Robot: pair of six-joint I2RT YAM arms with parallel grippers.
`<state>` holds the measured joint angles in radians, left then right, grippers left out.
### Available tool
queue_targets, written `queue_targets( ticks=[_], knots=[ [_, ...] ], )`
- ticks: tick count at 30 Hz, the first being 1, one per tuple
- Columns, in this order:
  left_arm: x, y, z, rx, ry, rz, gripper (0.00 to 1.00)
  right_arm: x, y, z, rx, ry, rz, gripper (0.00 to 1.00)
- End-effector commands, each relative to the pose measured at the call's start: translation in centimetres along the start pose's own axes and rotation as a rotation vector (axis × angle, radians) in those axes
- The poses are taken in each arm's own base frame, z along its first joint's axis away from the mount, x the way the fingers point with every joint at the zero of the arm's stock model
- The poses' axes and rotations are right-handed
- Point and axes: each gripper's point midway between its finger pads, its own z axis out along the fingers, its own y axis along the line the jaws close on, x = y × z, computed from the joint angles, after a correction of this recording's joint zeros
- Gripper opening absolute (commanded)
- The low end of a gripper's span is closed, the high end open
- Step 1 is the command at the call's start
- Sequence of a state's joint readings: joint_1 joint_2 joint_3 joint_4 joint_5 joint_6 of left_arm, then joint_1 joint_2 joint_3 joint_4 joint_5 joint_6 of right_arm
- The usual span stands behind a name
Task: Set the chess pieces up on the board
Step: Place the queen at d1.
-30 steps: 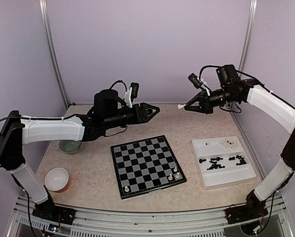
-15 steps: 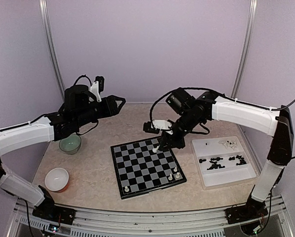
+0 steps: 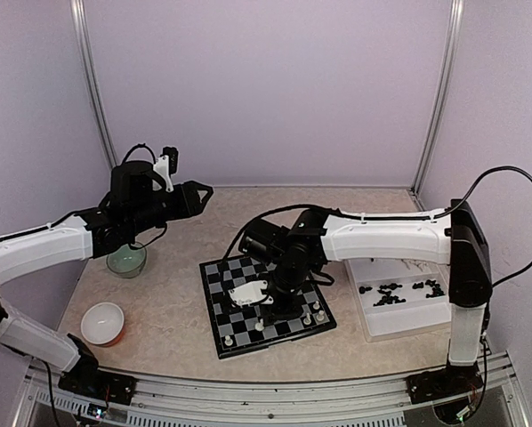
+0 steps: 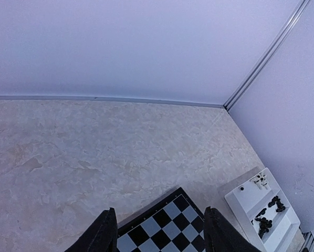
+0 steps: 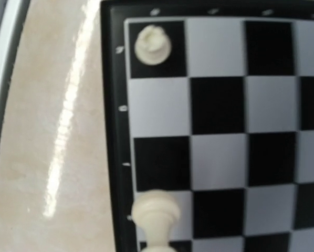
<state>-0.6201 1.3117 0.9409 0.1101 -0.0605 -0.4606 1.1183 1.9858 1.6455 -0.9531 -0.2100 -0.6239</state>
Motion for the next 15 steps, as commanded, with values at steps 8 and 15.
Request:
queue_targets(
  ticks=[8,15],
  knots=[
    [-0.6,1.0,-1.6,0.004,-0.020,0.020,0.56,2.3,0.5,3.1,0.041,0.194,-0.066,0.03],
    [-0.4,0.9,-1.6,0.017,-0.017,0.010,0.56,2.9,0.8,3.6,0.048,0.226,-0.081,0.03]
  ],
)
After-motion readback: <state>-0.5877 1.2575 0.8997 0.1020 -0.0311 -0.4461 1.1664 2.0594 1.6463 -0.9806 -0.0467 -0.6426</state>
